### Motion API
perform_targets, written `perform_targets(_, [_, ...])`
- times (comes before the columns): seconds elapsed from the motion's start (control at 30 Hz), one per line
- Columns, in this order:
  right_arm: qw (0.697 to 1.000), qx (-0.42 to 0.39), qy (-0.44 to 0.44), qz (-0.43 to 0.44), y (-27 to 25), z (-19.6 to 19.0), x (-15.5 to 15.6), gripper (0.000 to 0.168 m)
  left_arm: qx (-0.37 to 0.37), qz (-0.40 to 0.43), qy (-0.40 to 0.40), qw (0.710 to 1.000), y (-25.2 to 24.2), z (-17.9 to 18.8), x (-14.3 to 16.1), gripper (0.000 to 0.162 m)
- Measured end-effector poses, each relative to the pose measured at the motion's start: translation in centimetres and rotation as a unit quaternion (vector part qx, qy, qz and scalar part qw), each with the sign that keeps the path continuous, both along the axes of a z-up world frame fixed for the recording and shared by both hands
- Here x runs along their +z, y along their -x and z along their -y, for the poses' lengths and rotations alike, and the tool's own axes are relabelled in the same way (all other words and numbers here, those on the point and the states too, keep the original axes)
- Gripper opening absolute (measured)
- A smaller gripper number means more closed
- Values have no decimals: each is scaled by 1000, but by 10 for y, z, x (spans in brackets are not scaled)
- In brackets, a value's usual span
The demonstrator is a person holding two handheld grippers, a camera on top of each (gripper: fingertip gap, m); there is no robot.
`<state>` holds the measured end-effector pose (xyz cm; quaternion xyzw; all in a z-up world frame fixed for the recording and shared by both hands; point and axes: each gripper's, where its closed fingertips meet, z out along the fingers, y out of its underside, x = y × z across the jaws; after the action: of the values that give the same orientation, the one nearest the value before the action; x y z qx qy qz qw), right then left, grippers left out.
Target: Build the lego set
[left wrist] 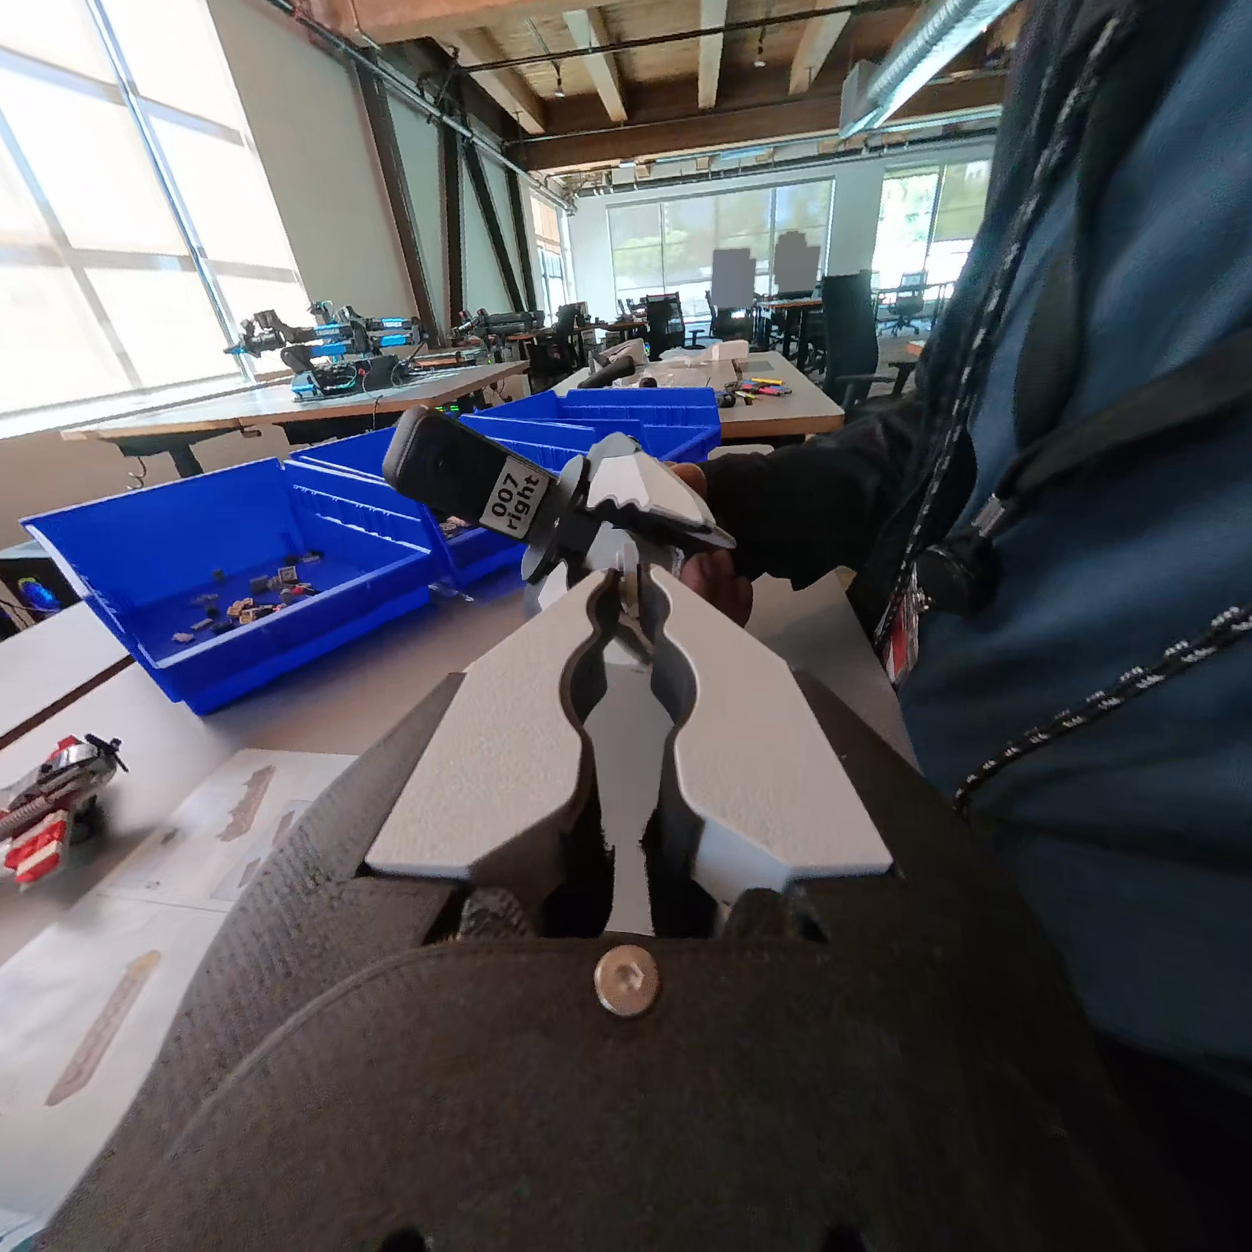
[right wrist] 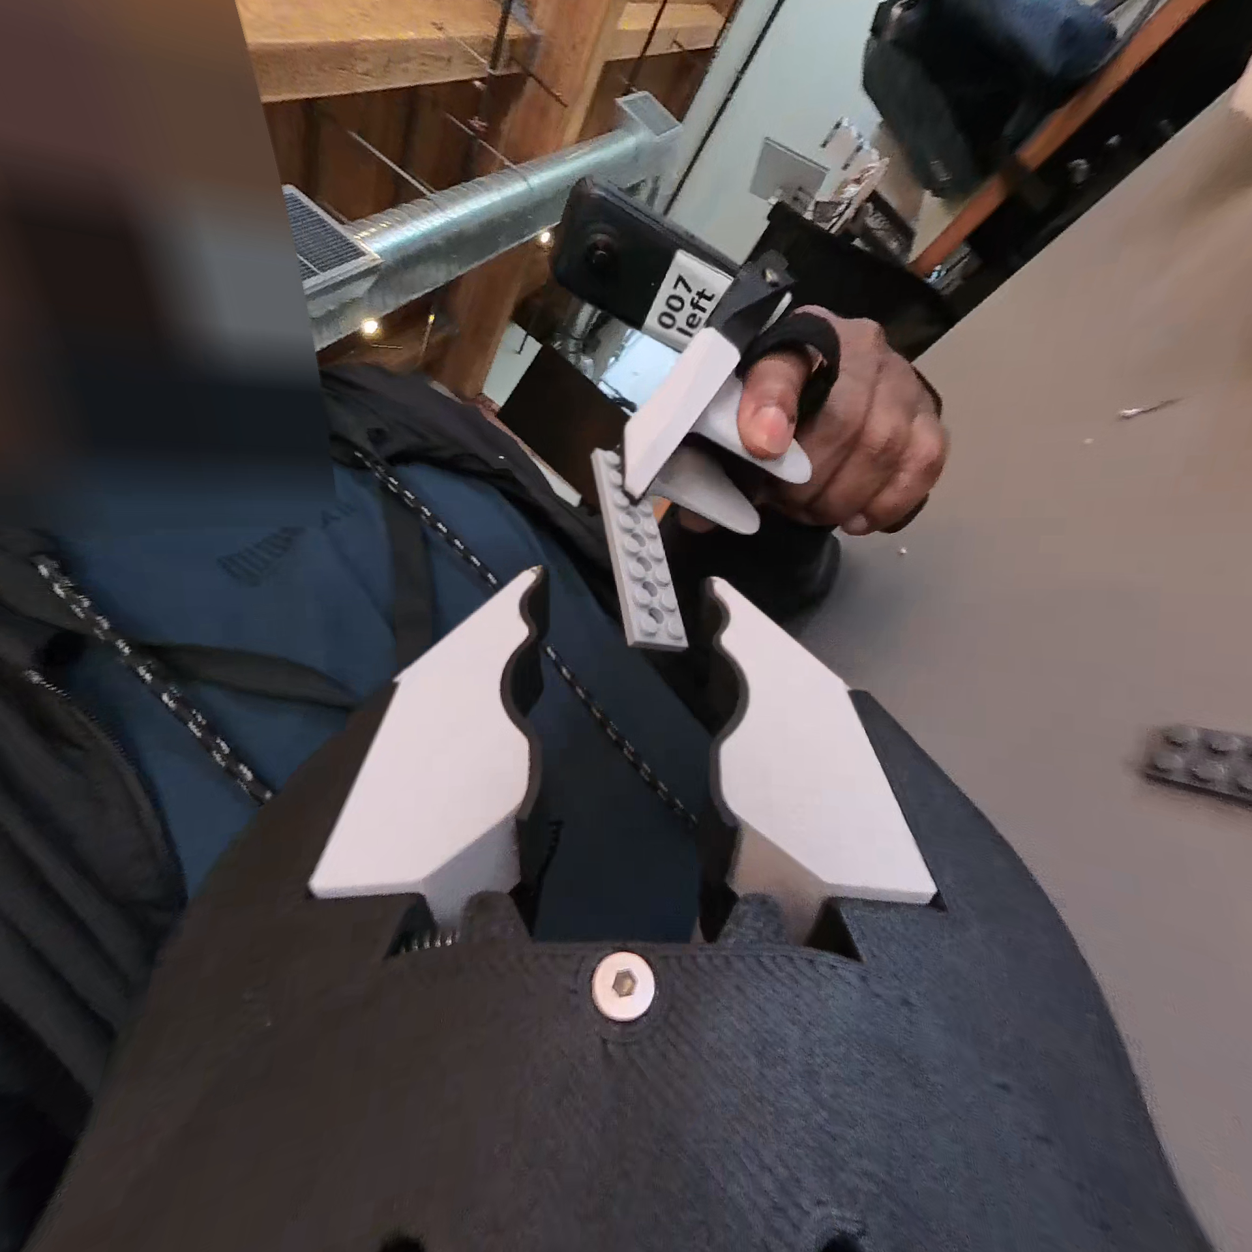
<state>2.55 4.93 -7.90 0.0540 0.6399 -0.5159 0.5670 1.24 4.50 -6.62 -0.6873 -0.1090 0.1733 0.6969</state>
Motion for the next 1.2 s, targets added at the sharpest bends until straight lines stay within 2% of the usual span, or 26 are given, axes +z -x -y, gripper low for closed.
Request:
perform_targets(0.27, [998, 51, -7, 33, -15, -4, 2, 42, -37, -43, 17, 998, -19, -4, 1, 4])
perform_targets(0.57, [995, 91, -19, 40, -29, -6, -1, 25, -70, -53, 20, 996, -32, -5, 2, 4])
perform_targets(0.63, [995, 91, -18, 36, -30, -4, -2, 17, -73, -51, 21, 996, -33, -6, 0, 4])
perform_targets(0.8, [998, 58, -14, 16, -21, 0, -2, 16, -42, -21, 10, 999, -21, -1, -1, 7])
perform_targets(0.83, [999, 38, -13, 2, -15, 2, -2, 16, -20, -7, 5, 1000, -12, 2, -2, 14])
perform_targets(0.9, [999, 5, 0, -34, -6, 3, 0, 16, 24, 31, -7, 999, 6, 8, -4, 40])
perform_targets(1.0, [992, -61, -2, -110, 12, 9, 0, 17, 60, 113, -48, 991, 26, 14, -7, 62])
perform_targets(1.07, [976, -115, -26, -184, 27, 15, -8, 16, 63, 171, -96, 979, 33, 16, -6, 63])
perform_targets(1.2, [932, -143, -47, -329, 31, 16, -15, 16, 46, 284, -208, 935, 39, 19, -10, 54])
